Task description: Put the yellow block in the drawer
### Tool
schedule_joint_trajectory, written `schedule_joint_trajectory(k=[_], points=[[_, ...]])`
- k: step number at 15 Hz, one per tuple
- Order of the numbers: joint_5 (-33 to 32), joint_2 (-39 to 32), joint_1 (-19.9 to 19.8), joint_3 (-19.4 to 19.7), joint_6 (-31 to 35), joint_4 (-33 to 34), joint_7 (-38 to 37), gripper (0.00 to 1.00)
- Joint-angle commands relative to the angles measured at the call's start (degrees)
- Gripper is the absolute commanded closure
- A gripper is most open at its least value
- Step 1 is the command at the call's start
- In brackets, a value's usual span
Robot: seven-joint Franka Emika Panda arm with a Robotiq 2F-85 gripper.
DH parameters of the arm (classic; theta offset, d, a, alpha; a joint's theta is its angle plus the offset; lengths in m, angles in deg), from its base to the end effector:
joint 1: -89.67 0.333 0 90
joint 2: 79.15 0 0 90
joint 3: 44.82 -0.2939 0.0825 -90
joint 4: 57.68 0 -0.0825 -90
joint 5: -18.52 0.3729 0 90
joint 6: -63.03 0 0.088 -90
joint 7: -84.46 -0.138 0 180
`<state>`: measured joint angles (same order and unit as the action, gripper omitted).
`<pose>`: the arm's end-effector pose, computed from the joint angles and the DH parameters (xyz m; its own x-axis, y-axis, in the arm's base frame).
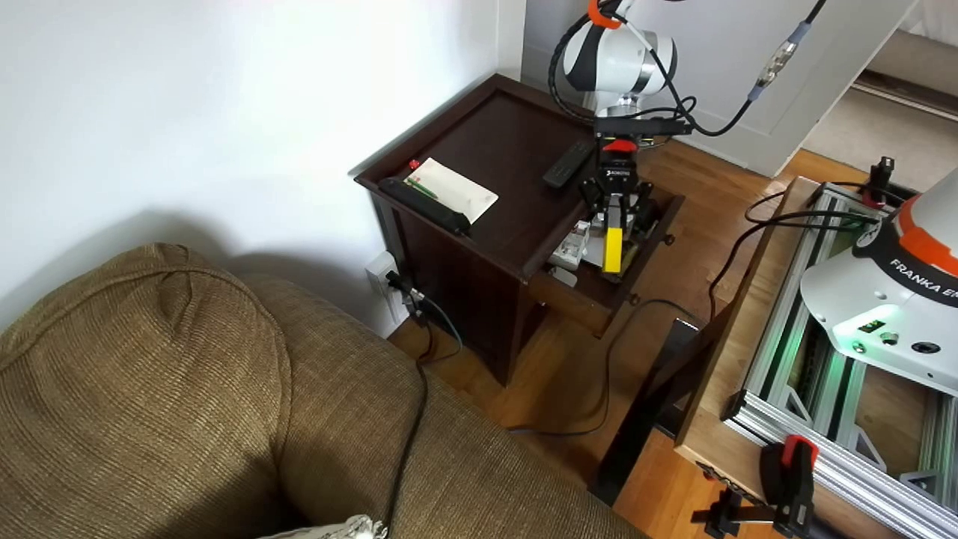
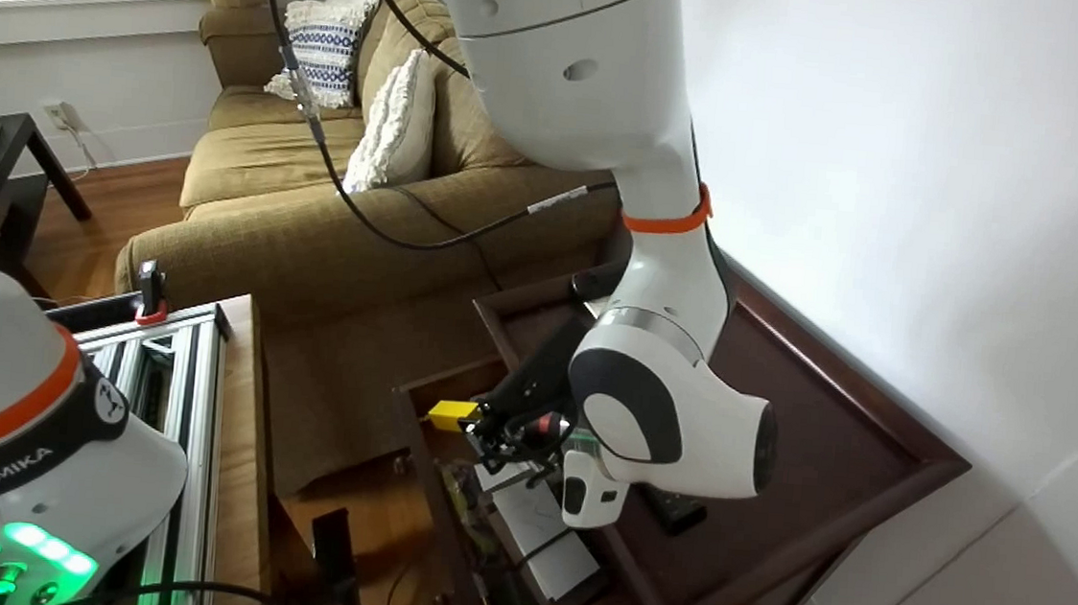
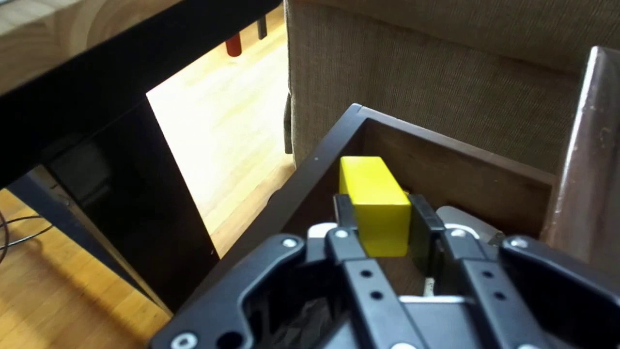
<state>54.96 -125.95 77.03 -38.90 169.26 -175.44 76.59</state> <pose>0.3937 -0.0779 -0.0080 0.2777 -0.4381 -0.8550 -0.8278 -0.5608 0.0185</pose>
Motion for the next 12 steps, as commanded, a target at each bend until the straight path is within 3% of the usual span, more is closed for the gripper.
schedule_joint_trajectory(k=[1, 4, 5, 7, 9, 12], points=[[5.8, 1.2, 0.9, -0.8, 4.5, -3.8, -0.5, 0.92], [9.7, 1.7, 1.4, -0.4, 6.4, -6.1, -0.1, 0.88], [10.9, 2.0, 1.4, -0.3, 7.0, -6.8, 0.2, 0.72], [12.5, 2.7, 1.8, 0.2, 8.4, -8.4, 0.4, 0.77], [13.4, 3.7, 2.1, 0.6, 9.7, -9.8, 0.7, 0.43], [14.1, 5.9, 2.3, 0.9, 11.7, -12.1, 1.4, 0.23]])
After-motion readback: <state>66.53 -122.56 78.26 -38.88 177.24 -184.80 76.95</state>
